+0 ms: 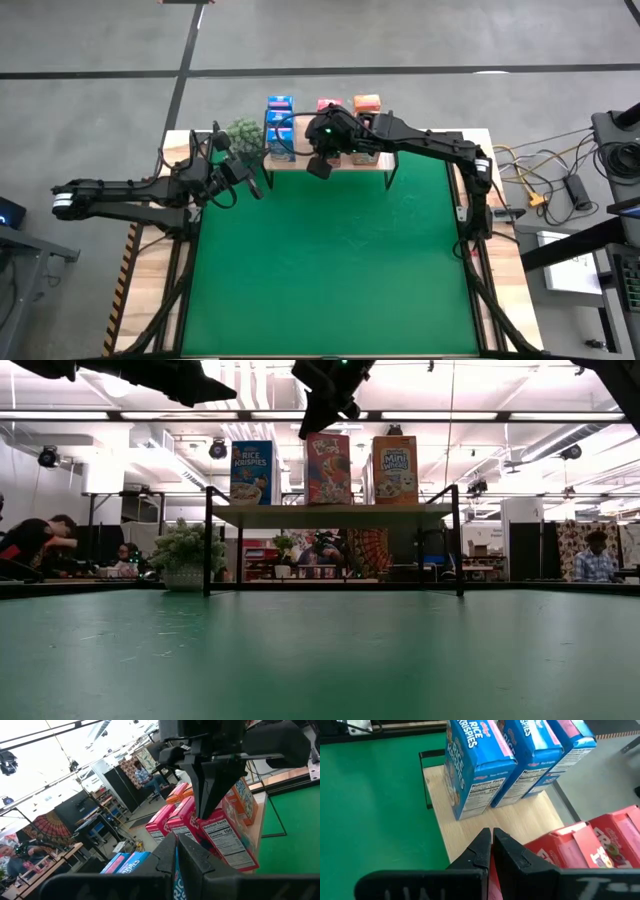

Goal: Stack cereal on shelf
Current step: Put the red cereal box on the shelf aligned with the other red cereal boxes

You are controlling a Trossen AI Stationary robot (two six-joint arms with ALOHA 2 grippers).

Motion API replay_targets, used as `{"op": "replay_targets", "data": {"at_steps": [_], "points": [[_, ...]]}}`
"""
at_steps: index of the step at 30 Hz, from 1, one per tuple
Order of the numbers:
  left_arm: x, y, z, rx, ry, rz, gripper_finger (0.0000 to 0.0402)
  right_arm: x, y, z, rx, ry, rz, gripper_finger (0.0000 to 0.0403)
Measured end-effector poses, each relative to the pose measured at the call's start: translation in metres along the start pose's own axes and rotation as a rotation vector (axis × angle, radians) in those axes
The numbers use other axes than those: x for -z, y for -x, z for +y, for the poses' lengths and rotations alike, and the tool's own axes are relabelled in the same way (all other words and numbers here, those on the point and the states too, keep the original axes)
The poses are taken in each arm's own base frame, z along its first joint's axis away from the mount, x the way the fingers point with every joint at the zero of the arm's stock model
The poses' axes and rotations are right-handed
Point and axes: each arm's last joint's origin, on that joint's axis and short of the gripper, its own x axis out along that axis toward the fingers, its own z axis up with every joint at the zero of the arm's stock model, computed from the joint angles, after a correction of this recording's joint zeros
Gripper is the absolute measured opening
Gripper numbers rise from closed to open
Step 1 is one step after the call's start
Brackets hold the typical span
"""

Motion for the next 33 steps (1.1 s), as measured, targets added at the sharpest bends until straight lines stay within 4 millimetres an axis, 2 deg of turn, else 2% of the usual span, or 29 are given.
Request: {"op": "replay_targets", "data": {"at_steps": [7, 23, 26, 30, 33], "points": [[0.0, 0.0, 0.0, 0.0, 0.0, 0.0, 0.0, 0.001, 0.0, -0.003, 0.053, -0.001, 0.01, 0.0009], [0.0, 0.0, 0.0, 0.001, -0.001, 0.001, 0.0, -0.002, 0.0, -0.003, 0.056, -0.011, -0.023, 0.0009], [0.0, 0.0, 0.0, 0.001, -0.001, 0.002, 0.0, -0.004, 0.005, -0.003, 0.051, -0.005, -0.024, 0.0009], [0.0, 0.0, 0.0, 0.003, -0.003, 0.004, 0.0, -0.007, 0.021, 0.002, 0.007, 0.052, -0.002, 0.0009], [0.0, 0.0, 0.0, 0.004, -0.003, 0.004, 0.0, -0.002, 0.028, 0.009, -0.056, 0.092, 0.06, 0.0009]]}}
